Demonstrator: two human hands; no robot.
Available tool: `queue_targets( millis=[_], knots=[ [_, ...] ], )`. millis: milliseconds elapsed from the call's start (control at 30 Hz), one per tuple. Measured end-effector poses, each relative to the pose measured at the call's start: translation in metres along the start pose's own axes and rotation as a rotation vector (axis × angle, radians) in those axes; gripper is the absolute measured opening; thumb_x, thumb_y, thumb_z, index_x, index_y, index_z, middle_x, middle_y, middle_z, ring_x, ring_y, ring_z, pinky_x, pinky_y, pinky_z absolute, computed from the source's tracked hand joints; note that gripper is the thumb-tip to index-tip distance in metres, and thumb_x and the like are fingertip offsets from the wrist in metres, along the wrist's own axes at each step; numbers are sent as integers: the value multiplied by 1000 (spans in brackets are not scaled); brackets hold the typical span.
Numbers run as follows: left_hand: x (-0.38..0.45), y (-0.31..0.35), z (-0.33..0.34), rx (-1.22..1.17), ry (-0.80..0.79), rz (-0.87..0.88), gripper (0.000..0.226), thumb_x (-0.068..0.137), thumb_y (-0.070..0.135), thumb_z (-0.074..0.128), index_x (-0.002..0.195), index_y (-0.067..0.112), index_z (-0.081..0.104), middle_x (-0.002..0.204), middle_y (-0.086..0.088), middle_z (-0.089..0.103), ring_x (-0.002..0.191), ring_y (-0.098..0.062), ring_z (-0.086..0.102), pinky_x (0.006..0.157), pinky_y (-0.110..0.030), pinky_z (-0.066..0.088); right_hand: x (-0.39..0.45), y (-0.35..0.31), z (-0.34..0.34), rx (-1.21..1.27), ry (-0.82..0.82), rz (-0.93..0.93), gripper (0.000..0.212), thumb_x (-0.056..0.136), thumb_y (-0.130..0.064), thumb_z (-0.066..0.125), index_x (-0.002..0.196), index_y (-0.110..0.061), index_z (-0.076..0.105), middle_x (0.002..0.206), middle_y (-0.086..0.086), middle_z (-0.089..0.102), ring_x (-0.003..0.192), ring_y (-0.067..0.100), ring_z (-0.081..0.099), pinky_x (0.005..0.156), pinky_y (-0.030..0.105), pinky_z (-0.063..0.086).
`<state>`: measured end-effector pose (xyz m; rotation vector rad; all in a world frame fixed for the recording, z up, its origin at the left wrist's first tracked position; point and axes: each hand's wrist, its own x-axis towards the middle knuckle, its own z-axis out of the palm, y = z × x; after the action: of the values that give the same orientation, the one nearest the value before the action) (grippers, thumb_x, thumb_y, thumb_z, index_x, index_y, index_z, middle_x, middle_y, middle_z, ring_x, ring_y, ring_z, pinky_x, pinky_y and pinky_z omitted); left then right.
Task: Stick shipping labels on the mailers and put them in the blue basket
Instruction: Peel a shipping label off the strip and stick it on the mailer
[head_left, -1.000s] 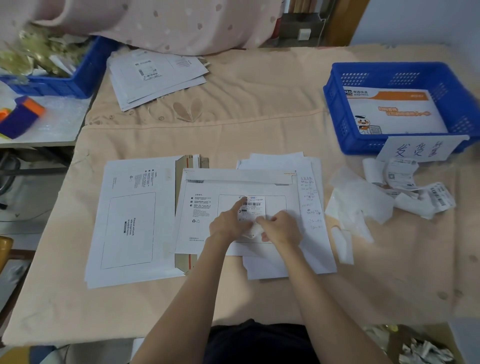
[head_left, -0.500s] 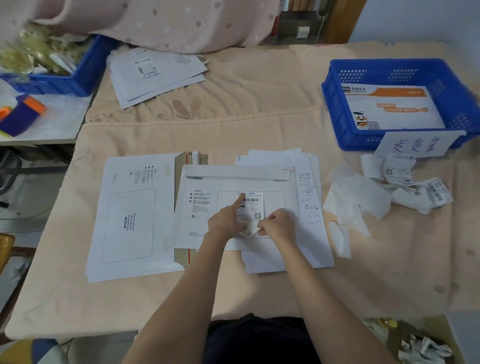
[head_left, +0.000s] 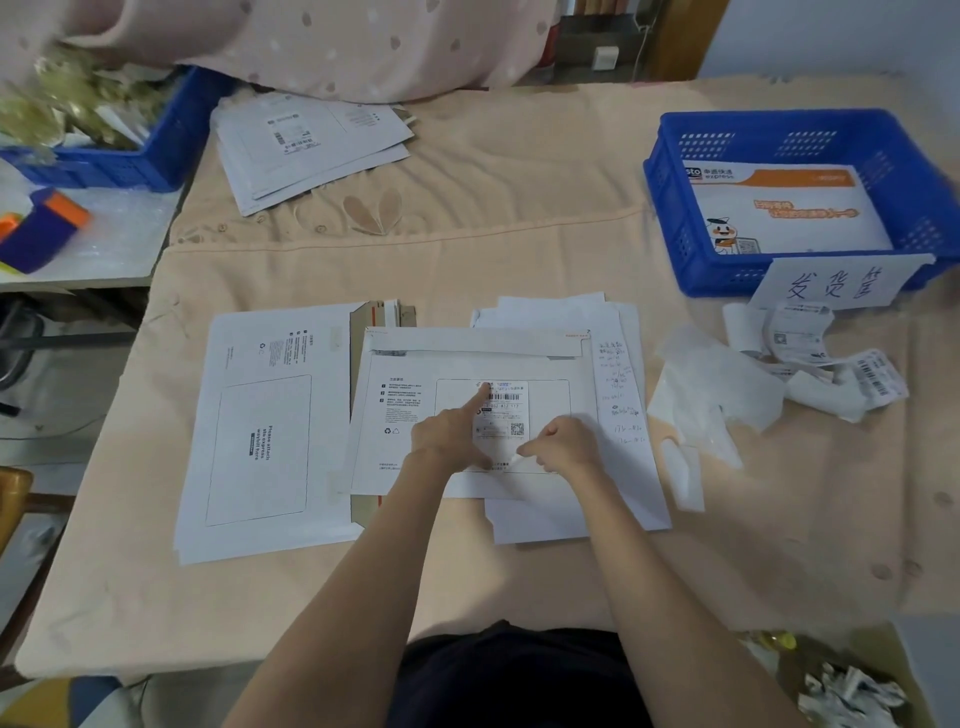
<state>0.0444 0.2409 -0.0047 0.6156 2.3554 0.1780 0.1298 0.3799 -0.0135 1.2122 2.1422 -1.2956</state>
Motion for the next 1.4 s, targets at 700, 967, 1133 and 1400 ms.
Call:
queue_targets(
  millis=[700,967,1133,1400],
  knots=[
    [2,-7,0,-129,-73,32,119,70,16,79,150,43,-6,91,-5,65,89,-27,64,73,-37,51,-4,-7,-8,-330,-101,-84,31,70,-3,75,90,-10,53,89,5,59,87,24,58,75,34,50],
    [8,-11,-1,-152,-107,26,127,67,6,79,147,46,-11,92,-11,66,89,-30,63,82,-44,55,-7,-12,0,-375,0,-311,110,66,-13,84,150,-36,16,148,-9,36,118,22,52,88,36,49],
    [7,-5,-4,-128,-117,-6,124,70,5,77,147,45,-11,97,-12,64,93,-31,61,81,-41,53,2,-11,-4,-392,-122,-267,120,65,-15,86,153,-36,8,156,-13,27,137,18,38,103,35,41],
    [-5,16,-4,-469,319,-3,66,83,2,52,142,27,36,84,-4,53,76,-24,51,65,-33,43,8,-9,-13,235,250,-210,60,78,0,63,133,-20,51,95,0,50,80,13,54,66,21,45]
  ],
)
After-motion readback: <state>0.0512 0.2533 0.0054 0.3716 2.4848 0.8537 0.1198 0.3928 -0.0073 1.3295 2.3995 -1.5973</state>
